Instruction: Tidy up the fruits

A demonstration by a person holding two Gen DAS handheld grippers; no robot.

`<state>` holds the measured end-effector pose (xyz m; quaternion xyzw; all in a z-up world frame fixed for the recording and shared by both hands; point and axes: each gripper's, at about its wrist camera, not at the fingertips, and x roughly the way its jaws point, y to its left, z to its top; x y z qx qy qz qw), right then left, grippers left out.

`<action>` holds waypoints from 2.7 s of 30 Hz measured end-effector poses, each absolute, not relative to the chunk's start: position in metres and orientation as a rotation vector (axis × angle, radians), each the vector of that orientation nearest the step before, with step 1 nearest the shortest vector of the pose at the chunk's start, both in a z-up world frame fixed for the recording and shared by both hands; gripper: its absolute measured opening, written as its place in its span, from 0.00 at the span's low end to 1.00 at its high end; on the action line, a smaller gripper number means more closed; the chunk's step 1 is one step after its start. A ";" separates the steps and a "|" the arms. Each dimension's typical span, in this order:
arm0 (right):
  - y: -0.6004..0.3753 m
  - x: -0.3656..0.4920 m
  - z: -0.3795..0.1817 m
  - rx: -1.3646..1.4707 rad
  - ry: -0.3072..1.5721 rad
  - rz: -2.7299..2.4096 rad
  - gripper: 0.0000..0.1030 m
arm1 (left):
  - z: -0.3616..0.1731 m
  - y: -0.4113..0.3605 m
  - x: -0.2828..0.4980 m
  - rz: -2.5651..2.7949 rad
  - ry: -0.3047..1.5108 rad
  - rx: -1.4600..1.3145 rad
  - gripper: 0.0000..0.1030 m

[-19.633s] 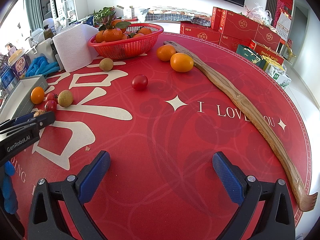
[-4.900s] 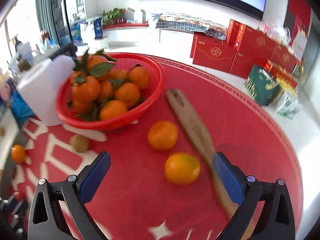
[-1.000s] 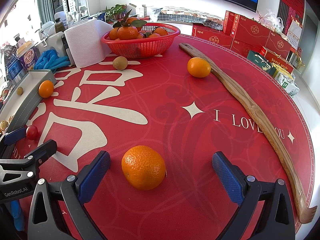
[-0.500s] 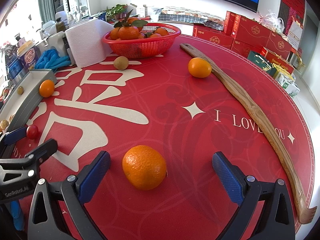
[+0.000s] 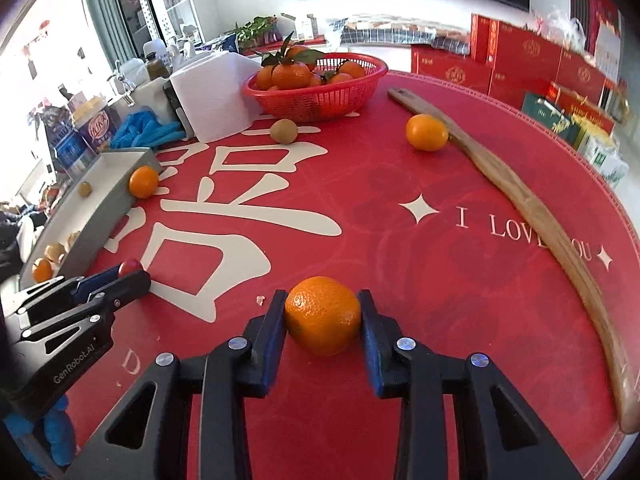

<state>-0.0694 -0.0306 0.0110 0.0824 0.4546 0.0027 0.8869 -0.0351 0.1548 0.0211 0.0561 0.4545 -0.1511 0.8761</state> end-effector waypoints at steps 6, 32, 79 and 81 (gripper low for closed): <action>-0.024 -0.069 0.017 0.170 0.948 0.022 0.34 | 0.036 0.160 -0.039 -0.316 0.911 0.116 0.23; 0.114 -0.001 0.068 0.047 0.924 0.301 0.34 | 0.073 0.291 -0.002 -0.015 0.787 0.036 0.23; 0.209 0.059 0.051 -0.020 1.021 0.426 0.34 | 0.040 0.345 0.023 0.095 0.894 -0.004 0.23; 0.209 0.059 0.049 -0.022 1.023 0.424 0.34 | 0.039 0.344 0.022 0.091 0.897 0.000 0.23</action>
